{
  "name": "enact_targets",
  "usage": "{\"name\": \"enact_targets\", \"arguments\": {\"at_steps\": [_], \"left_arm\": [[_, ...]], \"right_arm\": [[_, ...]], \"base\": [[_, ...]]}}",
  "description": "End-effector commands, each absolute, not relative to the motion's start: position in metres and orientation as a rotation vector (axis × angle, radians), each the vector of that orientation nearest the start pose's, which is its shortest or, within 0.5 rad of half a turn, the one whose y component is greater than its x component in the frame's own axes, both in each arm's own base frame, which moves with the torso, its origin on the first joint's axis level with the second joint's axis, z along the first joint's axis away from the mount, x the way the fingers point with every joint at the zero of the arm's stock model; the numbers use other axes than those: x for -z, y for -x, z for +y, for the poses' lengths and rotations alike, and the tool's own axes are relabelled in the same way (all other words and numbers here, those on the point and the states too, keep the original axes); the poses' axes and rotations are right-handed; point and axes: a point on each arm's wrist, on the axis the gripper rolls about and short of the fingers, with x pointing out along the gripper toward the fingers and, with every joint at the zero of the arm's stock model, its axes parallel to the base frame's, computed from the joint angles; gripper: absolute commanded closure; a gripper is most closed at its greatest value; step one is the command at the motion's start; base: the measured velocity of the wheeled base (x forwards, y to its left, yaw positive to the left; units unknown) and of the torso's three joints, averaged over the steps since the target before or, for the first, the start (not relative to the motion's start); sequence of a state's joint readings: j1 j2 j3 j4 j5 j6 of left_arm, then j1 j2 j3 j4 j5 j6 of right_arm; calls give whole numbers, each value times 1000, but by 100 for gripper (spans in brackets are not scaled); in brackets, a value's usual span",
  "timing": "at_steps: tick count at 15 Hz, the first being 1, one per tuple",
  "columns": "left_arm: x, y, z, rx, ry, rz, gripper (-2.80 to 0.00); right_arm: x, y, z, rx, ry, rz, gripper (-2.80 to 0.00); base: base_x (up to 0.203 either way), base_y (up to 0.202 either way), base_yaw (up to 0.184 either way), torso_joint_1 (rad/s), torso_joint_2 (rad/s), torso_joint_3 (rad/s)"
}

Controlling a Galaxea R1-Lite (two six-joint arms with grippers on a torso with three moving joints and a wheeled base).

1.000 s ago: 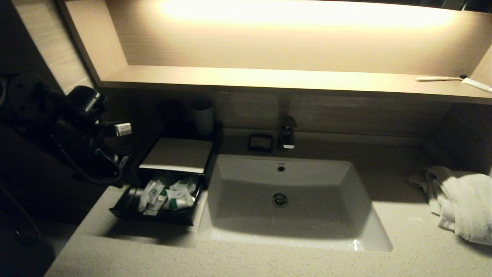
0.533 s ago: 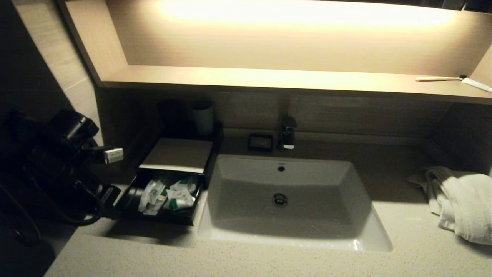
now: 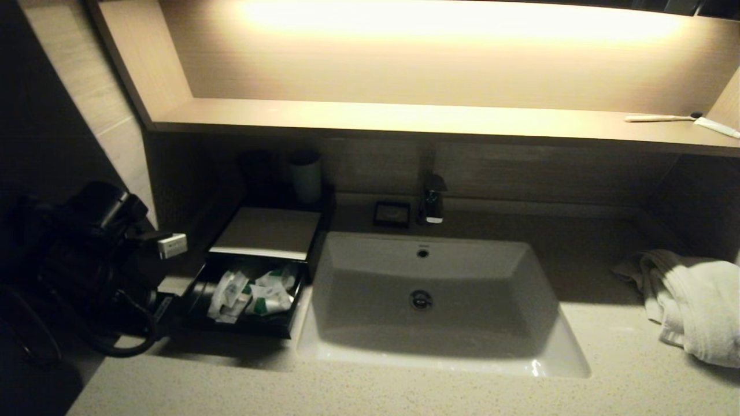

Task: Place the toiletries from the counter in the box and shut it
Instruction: Close the drawer

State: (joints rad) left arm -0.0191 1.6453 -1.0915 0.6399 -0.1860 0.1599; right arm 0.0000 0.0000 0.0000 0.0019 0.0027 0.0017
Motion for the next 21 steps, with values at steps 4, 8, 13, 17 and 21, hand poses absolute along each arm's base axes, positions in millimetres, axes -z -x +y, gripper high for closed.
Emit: {"name": "enact_targets", "arguments": {"at_steps": [4,8,13,17,21], "left_arm": [[-169,-248,-6,272,-75,1204,0],[-163,-252,-6,267,-78,1229,0],[-148,-261,-6,271,-71,1287,0],[-146,-264,-6,271,-69,1281,0],[-144,-269,-7,271,-63,1286,0]], "right_arm": [[-75,23,0,-3,-2,2,0],[-75,23,0,-3,-2,2,0],[-75,23,0,-3,-2,2,0],[-75,23,0,-3,-2,2,0],[-75,23,0,-3,-2,2,0]], "base": [[0,0,0,0,0,0],[0,0,0,0,0,0],[0,0,0,0,0,0],[0,0,0,0,0,0],[0,0,0,0,0,0]]}}
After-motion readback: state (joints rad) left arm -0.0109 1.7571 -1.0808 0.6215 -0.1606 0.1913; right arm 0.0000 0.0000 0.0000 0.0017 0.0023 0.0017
